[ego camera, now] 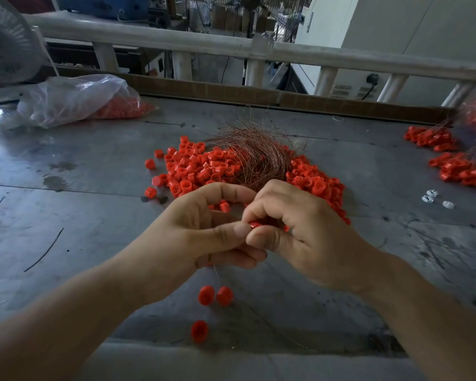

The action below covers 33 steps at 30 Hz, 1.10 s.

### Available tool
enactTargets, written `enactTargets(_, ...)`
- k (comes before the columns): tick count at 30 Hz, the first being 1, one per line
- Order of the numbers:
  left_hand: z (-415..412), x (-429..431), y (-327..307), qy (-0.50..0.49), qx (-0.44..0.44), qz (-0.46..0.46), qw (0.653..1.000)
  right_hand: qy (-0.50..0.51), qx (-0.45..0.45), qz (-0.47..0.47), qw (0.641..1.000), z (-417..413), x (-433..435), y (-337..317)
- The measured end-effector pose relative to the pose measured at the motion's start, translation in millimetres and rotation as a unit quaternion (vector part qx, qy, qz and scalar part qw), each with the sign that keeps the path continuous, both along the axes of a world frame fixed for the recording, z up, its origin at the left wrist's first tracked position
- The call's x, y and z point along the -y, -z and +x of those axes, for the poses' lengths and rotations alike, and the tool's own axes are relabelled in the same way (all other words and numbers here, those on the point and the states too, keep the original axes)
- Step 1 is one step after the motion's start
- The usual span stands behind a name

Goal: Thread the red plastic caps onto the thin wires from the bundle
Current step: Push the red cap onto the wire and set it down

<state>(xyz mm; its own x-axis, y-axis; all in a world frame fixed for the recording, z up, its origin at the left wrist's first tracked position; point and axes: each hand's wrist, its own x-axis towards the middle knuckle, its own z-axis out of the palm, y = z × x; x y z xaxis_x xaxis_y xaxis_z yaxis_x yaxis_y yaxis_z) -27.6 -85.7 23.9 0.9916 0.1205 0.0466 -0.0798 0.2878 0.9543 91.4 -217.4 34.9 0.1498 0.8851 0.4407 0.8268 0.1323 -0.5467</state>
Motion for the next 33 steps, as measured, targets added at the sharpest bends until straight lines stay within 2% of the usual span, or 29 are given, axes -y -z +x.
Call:
enactTargets(2, -2.9, 2.1, -0.4, 0.007, 0.023, 0.058, 0.998, 0.012, 0.017, -0.013, 1.0, -0.6, 0.4, 0.4)
enactTargets(4, -3.0, 5.0, 1.5, -0.032, 0.038, 0.143, 0.988, 0.016, 0.042, -0.022, 0.999, -3.1, 1.5, 1.7)
enactTargets(6, -1.6, 8.9, 2.0, -0.065, 0.041, 0.167, 0.983, 0.016, 0.068, -0.019, 0.997, -7.7, 1.8, 3.4)
enactTargets(12, -4.6, 11.8, -0.9, -0.058, 0.063, 0.152, 0.985, 0.035, 0.065, 0.013, 0.997, -16.5, 0.9, 4.4)
enactTargets(15, -5.1, 12.7, -0.4, -0.058, 0.054, 0.146, 0.986, 0.027, 0.053, -0.002, 0.998, -14.4, 1.7, 3.8)
enactTargets(18, -3.4, 9.1, -1.0, -0.04, 0.034, 0.111, 0.992, 0.016, 0.001, -0.031, 0.999, -8.8, 1.3, 1.8)
enactTargets(21, -2.5, 3.3, -3.6, 0.002, 0.016, 0.024, 1.0, 0.001, -0.077, -0.008, 0.997, -2.6, 2.4, -1.2)
enactTargets(24, -0.6, -0.4, -2.6, 0.008, 0.014, 0.024, 1.0, -0.014, -0.142, 0.006, 0.99, 1.0, 4.4, -1.4)
enactTargets(33, 0.0, -2.5, 1.0, 0.002, 0.03, 0.007, 1.0, -0.02, -0.162, 0.011, 0.987, 4.6, 4.4, -2.7)
